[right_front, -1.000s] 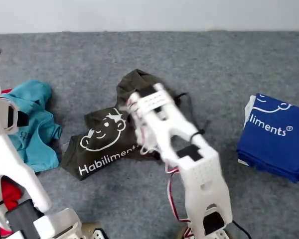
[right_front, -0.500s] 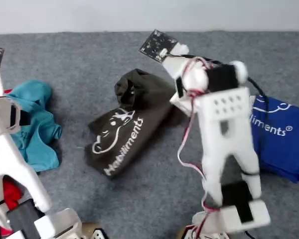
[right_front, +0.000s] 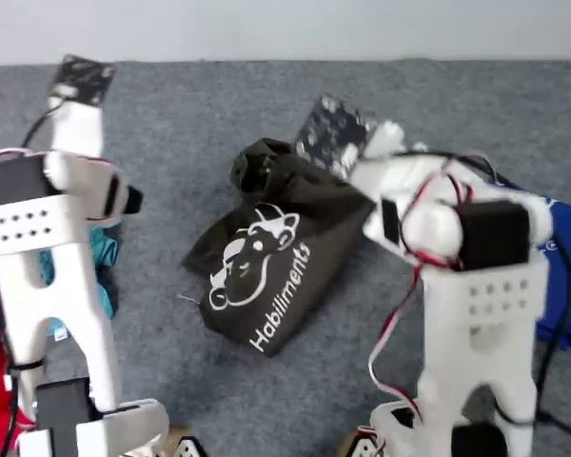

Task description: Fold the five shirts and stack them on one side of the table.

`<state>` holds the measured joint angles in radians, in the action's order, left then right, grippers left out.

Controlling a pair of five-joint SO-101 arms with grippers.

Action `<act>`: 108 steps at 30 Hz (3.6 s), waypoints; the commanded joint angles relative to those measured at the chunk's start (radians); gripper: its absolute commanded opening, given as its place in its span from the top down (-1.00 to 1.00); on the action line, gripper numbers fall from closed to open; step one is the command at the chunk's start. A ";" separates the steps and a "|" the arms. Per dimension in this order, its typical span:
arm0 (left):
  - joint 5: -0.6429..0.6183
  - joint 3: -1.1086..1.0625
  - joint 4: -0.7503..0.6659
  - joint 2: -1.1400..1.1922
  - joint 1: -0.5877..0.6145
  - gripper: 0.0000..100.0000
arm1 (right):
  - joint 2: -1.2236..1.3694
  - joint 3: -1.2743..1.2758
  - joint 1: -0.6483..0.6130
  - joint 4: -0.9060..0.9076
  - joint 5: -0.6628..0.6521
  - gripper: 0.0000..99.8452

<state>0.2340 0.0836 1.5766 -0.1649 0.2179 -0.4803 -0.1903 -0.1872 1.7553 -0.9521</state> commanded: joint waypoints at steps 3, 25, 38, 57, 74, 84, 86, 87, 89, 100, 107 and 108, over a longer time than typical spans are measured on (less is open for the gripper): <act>-0.063 0.005 -0.087 -0.020 -0.127 0.54 | -0.211 0.245 0.065 0.038 -0.141 0.98; -0.193 0.579 -0.121 0.600 -0.463 0.46 | -0.266 0.542 0.091 0.031 -0.157 0.98; -0.192 0.947 0.057 0.939 -0.413 0.46 | -0.268 0.542 0.093 0.031 -0.157 0.98; -0.114 1.070 0.180 1.053 -0.460 0.69 | -0.268 0.537 0.094 0.031 -0.157 0.98; -0.049 1.078 0.173 0.537 -0.213 0.97 | -0.259 0.321 0.282 -0.278 -0.155 0.98; -0.048 1.078 -0.158 0.161 -0.044 0.97 | -0.268 0.278 0.371 -0.680 -0.155 0.98; -0.048 1.075 -0.236 0.115 -0.037 0.97 | -0.268 0.278 0.377 -0.753 -0.155 0.98; -0.048 1.075 -0.269 0.097 -0.038 0.97 | -0.268 0.278 0.378 -0.785 -0.155 0.98; -0.048 1.076 -0.319 0.069 -0.040 0.97 | -0.269 0.278 0.377 -0.832 -0.155 0.98; 0.083 1.078 -0.508 -0.020 -0.044 0.97 | -0.352 0.279 0.369 -1.044 -0.155 0.98; 0.196 1.078 -0.595 -0.077 -0.044 0.97 | -0.427 0.279 0.374 -1.116 -0.155 0.98; 0.210 1.078 -0.598 -0.087 -0.044 0.97 | -0.440 0.279 0.375 -1.115 -0.155 0.98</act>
<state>0.3997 1.1347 1.0211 -0.2110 0.1626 -0.8853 0.1427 0.1657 0.6659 -1.0978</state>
